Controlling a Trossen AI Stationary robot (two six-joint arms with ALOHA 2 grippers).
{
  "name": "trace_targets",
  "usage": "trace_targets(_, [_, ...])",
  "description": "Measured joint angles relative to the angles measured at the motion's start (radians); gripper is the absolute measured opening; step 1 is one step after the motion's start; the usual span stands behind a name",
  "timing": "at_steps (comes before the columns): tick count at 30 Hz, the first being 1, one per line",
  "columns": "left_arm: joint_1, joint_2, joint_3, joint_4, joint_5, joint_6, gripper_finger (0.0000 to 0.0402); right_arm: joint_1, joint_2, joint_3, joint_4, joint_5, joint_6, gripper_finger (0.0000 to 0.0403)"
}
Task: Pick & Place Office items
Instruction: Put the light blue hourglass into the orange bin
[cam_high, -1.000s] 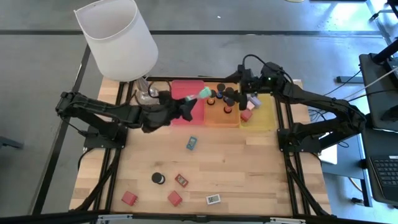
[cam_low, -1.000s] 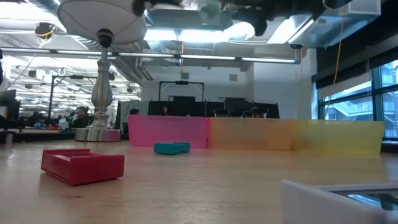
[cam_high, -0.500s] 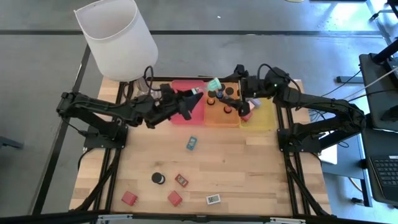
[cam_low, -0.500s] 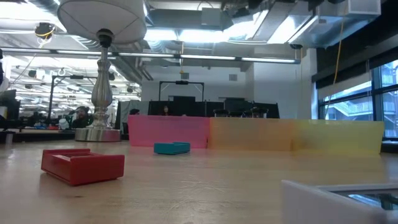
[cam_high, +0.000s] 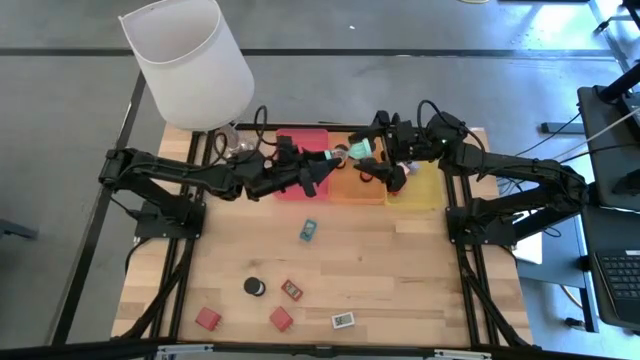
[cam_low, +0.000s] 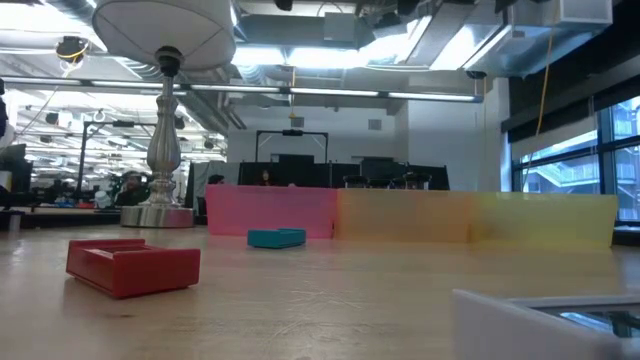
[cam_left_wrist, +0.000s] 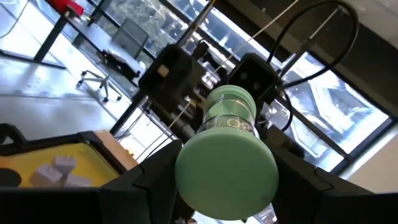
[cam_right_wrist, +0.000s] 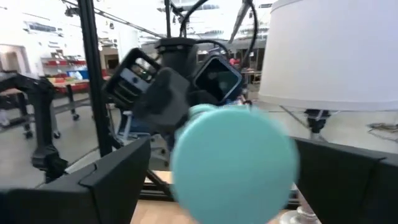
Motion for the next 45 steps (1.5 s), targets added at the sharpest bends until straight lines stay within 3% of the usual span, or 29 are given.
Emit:
trace_targets(10, [0.005,-0.003,0.0,0.001,0.016,0.0,0.0197,0.008,0.0,0.0,0.0,-0.023,0.145,0.0328])
trace_targets(26, [0.005,-0.003,0.0,0.0,0.037,0.0,0.0198,0.007,0.0,0.0,0.001,-0.023,0.199,0.0187])
trace_targets(32, [0.005,-0.003,0.0,-0.001,0.035,0.0,0.0203,0.007,0.0,0.0,0.0,-0.024,0.201,0.0187])
trace_targets(39, [0.005,-0.005,0.0,-0.003,0.011,0.004,0.0235,0.002,0.0,0.0,-0.005,-0.025,0.205,0.0187])
trace_targets(45, [0.02,-0.005,0.0,-0.057,-0.04,0.004,0.0265,-0.041,0.0,0.0,-0.082,-0.096,0.242,0.0187])
